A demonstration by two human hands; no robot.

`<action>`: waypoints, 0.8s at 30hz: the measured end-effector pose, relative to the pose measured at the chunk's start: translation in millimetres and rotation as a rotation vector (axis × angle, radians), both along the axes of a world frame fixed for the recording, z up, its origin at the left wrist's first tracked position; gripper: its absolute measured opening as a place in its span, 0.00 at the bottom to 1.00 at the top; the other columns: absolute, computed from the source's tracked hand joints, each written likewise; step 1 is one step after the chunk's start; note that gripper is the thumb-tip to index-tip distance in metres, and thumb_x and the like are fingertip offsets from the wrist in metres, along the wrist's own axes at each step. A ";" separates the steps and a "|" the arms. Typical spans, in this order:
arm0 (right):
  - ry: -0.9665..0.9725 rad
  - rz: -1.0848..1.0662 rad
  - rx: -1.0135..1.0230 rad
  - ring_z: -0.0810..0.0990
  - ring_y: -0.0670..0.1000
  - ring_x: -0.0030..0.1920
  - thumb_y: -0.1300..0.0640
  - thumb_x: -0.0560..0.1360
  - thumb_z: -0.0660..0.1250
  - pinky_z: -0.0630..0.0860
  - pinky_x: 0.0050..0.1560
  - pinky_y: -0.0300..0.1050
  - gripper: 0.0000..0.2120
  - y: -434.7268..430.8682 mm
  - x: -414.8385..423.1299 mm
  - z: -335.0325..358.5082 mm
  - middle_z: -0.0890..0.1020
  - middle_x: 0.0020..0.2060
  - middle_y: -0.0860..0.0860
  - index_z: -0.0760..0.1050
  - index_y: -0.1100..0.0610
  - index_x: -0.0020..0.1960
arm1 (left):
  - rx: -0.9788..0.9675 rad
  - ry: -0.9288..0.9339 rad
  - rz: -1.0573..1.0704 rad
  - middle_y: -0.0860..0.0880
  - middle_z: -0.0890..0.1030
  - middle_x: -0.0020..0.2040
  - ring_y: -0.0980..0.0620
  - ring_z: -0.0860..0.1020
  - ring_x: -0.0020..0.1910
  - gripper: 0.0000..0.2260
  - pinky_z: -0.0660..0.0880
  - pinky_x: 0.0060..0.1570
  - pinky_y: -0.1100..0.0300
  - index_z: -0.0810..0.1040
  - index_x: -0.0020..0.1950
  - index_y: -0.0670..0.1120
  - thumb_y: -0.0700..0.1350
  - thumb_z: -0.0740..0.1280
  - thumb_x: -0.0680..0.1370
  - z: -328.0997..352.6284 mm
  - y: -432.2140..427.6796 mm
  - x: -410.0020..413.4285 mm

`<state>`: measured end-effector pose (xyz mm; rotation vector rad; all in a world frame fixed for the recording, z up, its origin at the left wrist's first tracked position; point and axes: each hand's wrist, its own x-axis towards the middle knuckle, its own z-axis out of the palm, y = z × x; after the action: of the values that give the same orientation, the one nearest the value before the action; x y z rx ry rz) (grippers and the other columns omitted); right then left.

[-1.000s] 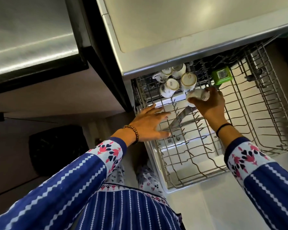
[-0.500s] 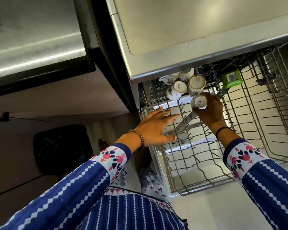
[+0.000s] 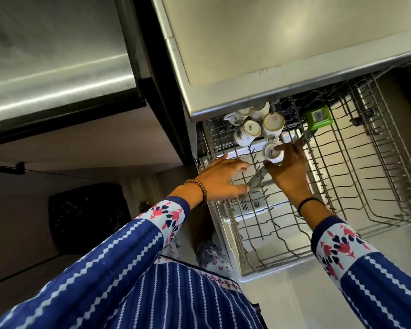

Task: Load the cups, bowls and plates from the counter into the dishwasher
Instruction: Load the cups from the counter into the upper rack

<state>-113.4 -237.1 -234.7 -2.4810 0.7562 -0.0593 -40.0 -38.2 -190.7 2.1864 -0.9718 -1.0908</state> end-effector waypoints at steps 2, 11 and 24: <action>-0.010 0.036 0.046 0.77 0.63 0.59 0.62 0.69 0.77 0.68 0.53 0.38 0.18 14.7 -1.3 17.4 0.78 0.57 0.63 0.77 0.65 0.56 | -0.013 0.071 0.042 0.53 0.70 0.71 0.51 0.63 0.72 0.28 0.57 0.70 0.58 0.63 0.75 0.51 0.55 0.67 0.77 14.1 1.4 -0.5; -0.129 0.097 0.282 0.80 0.47 0.50 0.56 0.76 0.73 0.71 0.45 0.28 0.11 79.8 -9.4 117.5 0.81 0.50 0.49 0.79 0.57 0.56 | -0.110 -0.114 0.125 0.48 0.77 0.62 0.49 0.75 0.59 0.20 0.73 0.58 0.55 0.70 0.69 0.50 0.49 0.67 0.77 82.9 26.1 -3.5; -0.328 0.365 0.419 0.82 0.38 0.48 0.52 0.76 0.73 0.77 0.48 0.29 0.10 145.1 37.0 237.0 0.83 0.47 0.44 0.80 0.54 0.56 | -0.337 -0.493 0.449 0.51 0.81 0.52 0.57 0.77 0.43 0.12 0.78 0.46 0.50 0.76 0.62 0.50 0.49 0.65 0.79 184.8 116.7 18.0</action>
<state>-76.4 -92.0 2.3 -2.0948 0.1505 -0.1531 -22.0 78.5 -5.9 2.2632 -0.7273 -0.1684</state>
